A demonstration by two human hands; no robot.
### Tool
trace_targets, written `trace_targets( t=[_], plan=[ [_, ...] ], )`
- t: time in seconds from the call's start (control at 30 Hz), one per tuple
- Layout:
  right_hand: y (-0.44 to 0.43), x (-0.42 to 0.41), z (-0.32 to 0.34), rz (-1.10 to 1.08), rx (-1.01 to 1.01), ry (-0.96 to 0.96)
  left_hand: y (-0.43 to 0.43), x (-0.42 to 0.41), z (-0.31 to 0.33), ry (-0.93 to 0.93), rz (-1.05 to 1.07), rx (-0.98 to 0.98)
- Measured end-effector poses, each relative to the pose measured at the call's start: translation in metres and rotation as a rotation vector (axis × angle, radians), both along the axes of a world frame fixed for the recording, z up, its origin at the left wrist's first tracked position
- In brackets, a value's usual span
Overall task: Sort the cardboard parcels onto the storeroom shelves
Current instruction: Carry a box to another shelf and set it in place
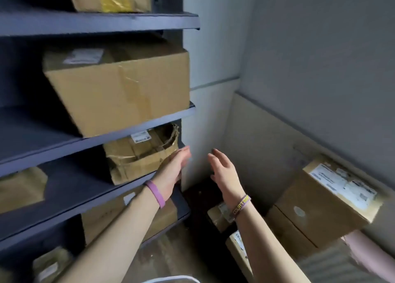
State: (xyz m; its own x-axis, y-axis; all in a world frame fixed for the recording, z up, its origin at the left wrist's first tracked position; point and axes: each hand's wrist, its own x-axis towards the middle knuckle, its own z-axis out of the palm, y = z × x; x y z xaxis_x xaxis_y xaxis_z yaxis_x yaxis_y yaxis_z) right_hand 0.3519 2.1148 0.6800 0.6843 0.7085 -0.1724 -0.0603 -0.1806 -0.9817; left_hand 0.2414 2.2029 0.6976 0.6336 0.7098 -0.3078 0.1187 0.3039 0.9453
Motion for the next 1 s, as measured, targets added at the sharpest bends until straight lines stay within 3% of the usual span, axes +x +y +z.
trace_targets(
  t=[0.43, 0.77, 1.0],
  plan=[
    [0.122, -0.392, 0.027, 0.800, 0.172, -0.058, 0.008, -0.420, 0.018, -0.084, 0.792, 0.036],
    [0.143, -0.723, 0.014, 1.119, 0.125, 0.043, -0.018, -0.756, 0.010, 0.023, 1.160, 0.060],
    [0.166, -0.892, 0.020, 1.280, 0.143, 0.063, -0.012, -0.918, 0.025, 0.072, 1.342, 0.046]
  ],
)
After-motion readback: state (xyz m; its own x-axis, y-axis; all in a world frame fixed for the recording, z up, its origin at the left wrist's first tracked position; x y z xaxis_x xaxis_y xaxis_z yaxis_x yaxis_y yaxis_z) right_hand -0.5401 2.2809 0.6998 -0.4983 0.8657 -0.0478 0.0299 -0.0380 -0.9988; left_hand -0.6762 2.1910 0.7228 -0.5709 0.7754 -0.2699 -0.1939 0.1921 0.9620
